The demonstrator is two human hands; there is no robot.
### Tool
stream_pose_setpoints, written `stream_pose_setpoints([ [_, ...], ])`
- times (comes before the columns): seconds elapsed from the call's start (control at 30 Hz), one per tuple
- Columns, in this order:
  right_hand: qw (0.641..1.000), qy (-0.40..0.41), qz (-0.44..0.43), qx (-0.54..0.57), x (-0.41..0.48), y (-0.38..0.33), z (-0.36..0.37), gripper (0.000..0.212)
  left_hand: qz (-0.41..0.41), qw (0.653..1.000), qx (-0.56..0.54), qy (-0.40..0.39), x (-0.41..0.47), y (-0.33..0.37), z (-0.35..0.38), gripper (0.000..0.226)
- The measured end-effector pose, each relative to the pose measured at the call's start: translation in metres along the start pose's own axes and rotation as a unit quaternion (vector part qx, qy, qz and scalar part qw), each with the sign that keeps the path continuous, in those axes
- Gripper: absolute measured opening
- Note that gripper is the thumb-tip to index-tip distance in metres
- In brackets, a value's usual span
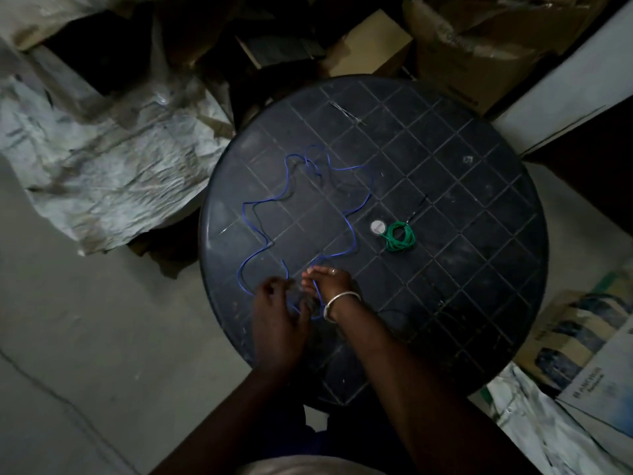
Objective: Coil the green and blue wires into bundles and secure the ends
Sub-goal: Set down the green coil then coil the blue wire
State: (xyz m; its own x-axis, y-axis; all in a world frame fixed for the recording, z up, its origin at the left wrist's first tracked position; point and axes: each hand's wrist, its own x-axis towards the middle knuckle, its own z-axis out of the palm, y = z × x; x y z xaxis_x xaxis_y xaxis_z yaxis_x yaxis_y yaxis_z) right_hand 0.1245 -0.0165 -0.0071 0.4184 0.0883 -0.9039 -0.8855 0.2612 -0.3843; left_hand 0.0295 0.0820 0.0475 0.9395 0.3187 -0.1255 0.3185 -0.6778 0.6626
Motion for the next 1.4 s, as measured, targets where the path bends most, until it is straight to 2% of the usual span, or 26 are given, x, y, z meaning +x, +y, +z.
stream_pose_setpoints([
  [0.07, 1.0, -0.013, -0.012, 0.015, -0.02, -0.006, 0.006, 0.015, 0.017, 0.999, 0.034, 0.009, 0.006, -0.009, -0.019, 0.066],
  [0.1, 0.999, -0.023, -0.021, 0.028, -0.033, -0.009, 0.008, 0.013, 0.015, 0.998, 0.052, -0.013, 0.01, -0.017, -0.027, 0.066],
  [0.2, 0.994, -0.041, -0.05, 0.085, -0.072, -0.023, 0.006, 0.011, 0.038, 0.992, 0.093, -0.082, 0.017, -0.036, -0.044, 0.029],
  [0.3, 0.982, -0.044, 0.0, 0.183, -0.105, -0.042, -0.003, 0.019, 0.062, 0.993, 0.038, -0.094, 0.018, -0.034, -0.07, 0.009],
  [0.37, 0.962, -0.065, 0.041, 0.263, -0.125, -0.049, -0.007, 0.02, -0.043, 0.981, -0.127, -0.142, 0.017, -0.019, -0.088, 0.012],
  [0.43, 0.944, -0.097, 0.06, 0.309, -0.139, -0.05, -0.002, 0.019, -0.17, 0.915, -0.285, -0.228, 0.014, -0.008, -0.096, 0.02],
  [0.5, 0.934, -0.113, 0.054, 0.334, -0.149, -0.045, 0.007, 0.016, -0.174, 0.891, -0.319, -0.274, 0.01, -0.005, -0.099, 0.027],
  [0.57, 0.926, -0.117, 0.038, 0.356, -0.157, -0.04, 0.016, 0.016, -0.169, 0.891, -0.327, -0.264, 0.005, -0.007, -0.102, 0.035],
  [0.63, 0.916, -0.115, 0.026, 0.383, -0.163, -0.033, 0.018, 0.016, -0.207, 0.886, -0.341, -0.236, 0.002, -0.012, -0.106, 0.041],
  [0.7, 0.916, -0.111, 0.011, 0.386, -0.168, -0.03, 0.018, 0.017, -0.265, 0.843, -0.401, -0.24, 0.001, -0.015, -0.115, 0.039],
  [0.73, 0.923, -0.104, -0.003, 0.372, -0.17, -0.028, 0.018, 0.016, -0.277, 0.825, -0.428, -0.243, 0.001, -0.014, -0.12, 0.032],
  [0.8, 0.961, -0.066, -0.046, 0.263, -0.17, -0.023, 0.016, 0.016, -0.268, 0.829, -0.434, -0.228, 0.0, -0.009, -0.133, 0.021],
  [0.87, 0.993, 0.036, -0.1, 0.041, -0.17, -0.016, 0.011, 0.012, -0.229, 0.851, -0.429, -0.198, -0.002, 0.001, -0.147, 0.016],
  [0.9, 0.982, 0.107, -0.138, -0.066, -0.171, -0.014, 0.007, 0.014, -0.207, 0.861, -0.426, -0.184, -0.003, 0.009, -0.153, 0.014],
  [0.93, 0.955, 0.172, -0.197, -0.14, -0.17, -0.012, 0.0, 0.021, -0.185, 0.868, -0.426, -0.175, -0.005, 0.018, -0.159, 0.012],
  [0.97, 0.932, 0.203, -0.251, -0.165, -0.177, -0.014, -0.005, 0.024, -0.159, 0.877, -0.422, -0.167, -0.009, 0.026, -0.162, 0.01],
  [1.0, 0.921, 0.195, -0.301, -0.151, -0.186, -0.017, -0.008, 0.024, -0.131, 0.891, -0.405, -0.161, -0.013, 0.034, -0.164, 0.009],
  [1.07, 0.906, 0.096, -0.371, -0.18, -0.213, -0.023, -0.009, 0.02, -0.073, 0.924, -0.343, -0.154, -0.023, 0.051, -0.164, 0.01],
  [1.13, 0.868, 0.005, -0.407, -0.285, -0.241, -0.025, -0.01, 0.024, -0.033, 0.939, -0.304, -0.16, -0.036, 0.065, -0.159, 0.013],
  [1.23, 0.779, -0.005, -0.459, -0.427, -0.265, -0.029, -0.026, 0.021, -0.004, 0.945, -0.291, -0.149, -0.052, 0.088, -0.154, 0.014],
  [1.4, 0.658, -0.036, -0.52, -0.543, -0.279, -0.039, -0.06, 0.017, -0.029, 0.948, -0.301, -0.102, -0.083, 0.117, -0.139, 0.019],
])
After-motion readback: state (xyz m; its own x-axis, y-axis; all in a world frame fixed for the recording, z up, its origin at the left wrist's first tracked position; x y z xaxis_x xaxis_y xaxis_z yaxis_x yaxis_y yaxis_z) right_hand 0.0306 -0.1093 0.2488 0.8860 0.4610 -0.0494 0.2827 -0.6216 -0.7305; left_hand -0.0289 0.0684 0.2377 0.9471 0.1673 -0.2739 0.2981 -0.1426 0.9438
